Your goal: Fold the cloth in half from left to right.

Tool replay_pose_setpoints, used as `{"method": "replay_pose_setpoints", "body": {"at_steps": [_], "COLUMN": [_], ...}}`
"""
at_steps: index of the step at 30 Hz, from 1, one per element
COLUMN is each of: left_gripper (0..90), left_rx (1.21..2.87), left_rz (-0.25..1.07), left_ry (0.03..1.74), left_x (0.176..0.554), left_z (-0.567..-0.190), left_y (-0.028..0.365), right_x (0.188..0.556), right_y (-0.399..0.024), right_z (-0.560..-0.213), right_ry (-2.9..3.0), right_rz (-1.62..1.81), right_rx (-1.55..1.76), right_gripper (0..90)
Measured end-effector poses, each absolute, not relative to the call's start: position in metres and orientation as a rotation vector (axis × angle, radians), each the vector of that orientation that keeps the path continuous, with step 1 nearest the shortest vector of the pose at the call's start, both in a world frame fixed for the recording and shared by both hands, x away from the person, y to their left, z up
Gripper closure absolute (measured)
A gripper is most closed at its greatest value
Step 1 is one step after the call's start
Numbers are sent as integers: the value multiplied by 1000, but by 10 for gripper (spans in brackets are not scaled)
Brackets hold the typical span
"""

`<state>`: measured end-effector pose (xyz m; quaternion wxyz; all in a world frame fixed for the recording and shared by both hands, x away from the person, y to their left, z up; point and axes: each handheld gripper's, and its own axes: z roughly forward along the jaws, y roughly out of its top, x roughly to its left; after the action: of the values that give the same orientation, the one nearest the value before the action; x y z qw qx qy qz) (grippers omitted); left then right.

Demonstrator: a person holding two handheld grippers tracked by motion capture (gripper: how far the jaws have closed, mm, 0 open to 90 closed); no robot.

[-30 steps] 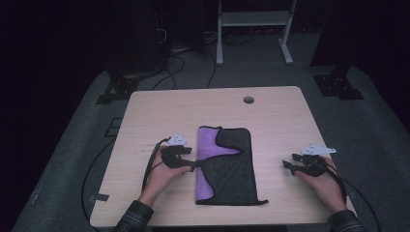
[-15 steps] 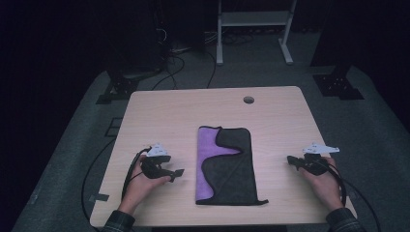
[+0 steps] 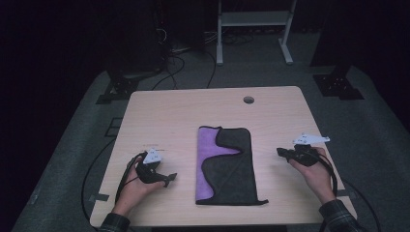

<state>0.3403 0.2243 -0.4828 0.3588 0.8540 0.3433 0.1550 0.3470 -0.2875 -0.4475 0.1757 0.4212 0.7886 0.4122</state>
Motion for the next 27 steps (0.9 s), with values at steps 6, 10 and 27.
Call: {"method": "replay_pose_setpoints", "body": {"at_steps": [6,10,27], "left_gripper": [6,0,0], "left_rx": [2214,2211,2204], "left_rz": [393,392,393], "left_ry": [884,883,884], "left_x": [341,341,341], "left_z": [-483,-484,-484], "left_y": [224,223,223], "right_x": [354,365,398], "right_y": [-276,-260,-202], "right_z": [-439,-431,-417], "right_ry": [2242,2257,2337], "right_rz": [1207,1242,1303], "right_rx": [1164,1122,999], "right_gripper": [878,824,624]}}
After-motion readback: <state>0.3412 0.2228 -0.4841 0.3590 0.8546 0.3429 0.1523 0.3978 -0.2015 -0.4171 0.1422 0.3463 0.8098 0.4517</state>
